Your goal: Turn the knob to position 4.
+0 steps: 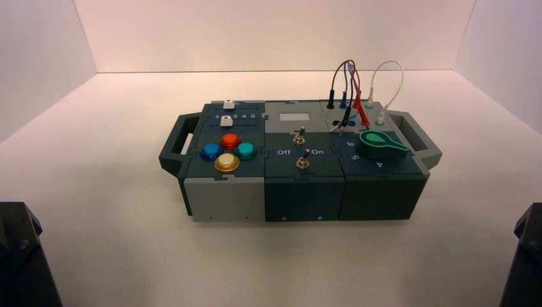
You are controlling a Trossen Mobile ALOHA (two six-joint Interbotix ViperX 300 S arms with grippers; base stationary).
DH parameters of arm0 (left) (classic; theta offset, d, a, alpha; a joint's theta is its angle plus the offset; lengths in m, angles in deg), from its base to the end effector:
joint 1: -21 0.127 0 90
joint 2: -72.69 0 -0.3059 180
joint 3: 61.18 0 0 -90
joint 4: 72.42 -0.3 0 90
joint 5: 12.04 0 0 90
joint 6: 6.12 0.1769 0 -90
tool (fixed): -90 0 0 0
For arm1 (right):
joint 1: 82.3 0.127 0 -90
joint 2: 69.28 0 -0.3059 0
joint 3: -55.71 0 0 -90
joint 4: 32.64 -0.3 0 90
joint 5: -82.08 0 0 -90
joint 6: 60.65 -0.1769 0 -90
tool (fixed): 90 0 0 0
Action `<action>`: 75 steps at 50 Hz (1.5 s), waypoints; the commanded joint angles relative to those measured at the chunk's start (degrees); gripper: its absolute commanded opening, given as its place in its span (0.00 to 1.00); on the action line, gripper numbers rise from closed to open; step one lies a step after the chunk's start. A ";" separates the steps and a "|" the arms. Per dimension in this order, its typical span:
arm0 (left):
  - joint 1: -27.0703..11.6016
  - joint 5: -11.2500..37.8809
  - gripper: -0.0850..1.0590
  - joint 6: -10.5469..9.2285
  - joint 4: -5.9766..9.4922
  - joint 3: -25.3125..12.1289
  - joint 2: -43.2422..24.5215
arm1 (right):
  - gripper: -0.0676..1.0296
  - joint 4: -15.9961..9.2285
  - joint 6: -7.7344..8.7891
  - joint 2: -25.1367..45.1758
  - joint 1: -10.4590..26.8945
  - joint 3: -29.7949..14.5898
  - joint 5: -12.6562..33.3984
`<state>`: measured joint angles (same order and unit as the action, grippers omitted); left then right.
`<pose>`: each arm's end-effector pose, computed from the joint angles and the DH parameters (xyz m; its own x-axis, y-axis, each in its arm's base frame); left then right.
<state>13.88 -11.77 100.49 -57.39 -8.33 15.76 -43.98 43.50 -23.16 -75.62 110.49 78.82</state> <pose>0.2794 -0.0351 0.2212 0.9321 -0.1177 -0.3427 0.1344 0.9906 0.0255 0.2563 0.0280 0.2671 0.9855 0.1042 -0.1340 -0.1118 0.9925 -0.0504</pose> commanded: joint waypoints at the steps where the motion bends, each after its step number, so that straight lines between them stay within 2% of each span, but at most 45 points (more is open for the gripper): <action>1: 0.26 -0.26 0.05 0.18 -0.18 -0.97 0.09 | 0.04 -0.18 -0.18 0.18 -0.18 -1.05 -0.53; 12: 0.26 -0.09 0.05 0.18 -0.18 -0.97 0.26 | 0.04 -0.26 -0.18 0.18 -0.26 -0.97 -0.35; 20: 0.26 0.97 0.05 0.18 -0.18 -1.41 0.44 | 0.04 -0.35 -0.18 0.18 -0.26 -1.58 1.93; 22: 0.26 4.04 0.05 0.18 -0.18 -2.37 0.35 | 0.04 -0.53 -0.26 0.53 -0.18 -2.64 5.36; 23: 0.00 8.79 0.05 0.18 -0.18 -4.04 0.00 | 0.04 -0.97 -0.53 1.14 0.00 -3.96 8.53; 24: -0.18 11.16 0.05 0.18 -0.18 -4.75 -0.26 | 0.04 -1.41 -0.70 1.41 0.00 -4.57 10.11; 30: -1.23 19.07 0.05 0.18 -0.18 -7.21 -1.49 | 0.04 -1.93 -0.70 2.37 0.00 -6.42 16.88; 44: -5.63 31.11 0.05 0.18 0.18 -11.25 -3.16 | 0.04 -2.02 -0.79 4.92 0.00 -10.02 33.31; 52: -11.07 38.23 0.05 0.18 0.79 -14.77 -5.98 | 0.04 -3.25 -0.88 10.46 0.00 -13.27 46.23; 58: -15.38 42.98 0.05 0.09 1.23 -16.52 -7.91 | 0.04 -4.13 -0.79 13.45 0.00 -13.89 50.27; 63: -18.72 46.67 0.05 0.18 1.23 -17.84 -9.76 | 0.04 -4.22 0.18 15.64 0.18 -14.06 52.56; 66: -20.30 48.43 0.05 0.18 1.23 -18.54 -11.25 | 0.04 -4.13 1.85 17.23 0.35 -13.89 53.79; 68: -20.83 48.87 0.05 0.18 1.23 -18.72 -11.69 | 0.04 -4.13 2.37 17.67 0.44 -13.80 54.14; 71: -22.15 49.75 0.05 0.18 1.23 -18.98 -13.10 | 0.04 -4.04 4.31 19.60 1.05 -13.36 55.28; 75: -23.38 49.83 0.05 0.09 1.32 -19.07 -14.06 | 0.04 -3.60 5.62 21.18 2.64 -12.66 56.16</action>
<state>-8.27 37.97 100.49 -56.25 -25.64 2.13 -47.67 47.63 -3.21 -74.56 98.36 134.37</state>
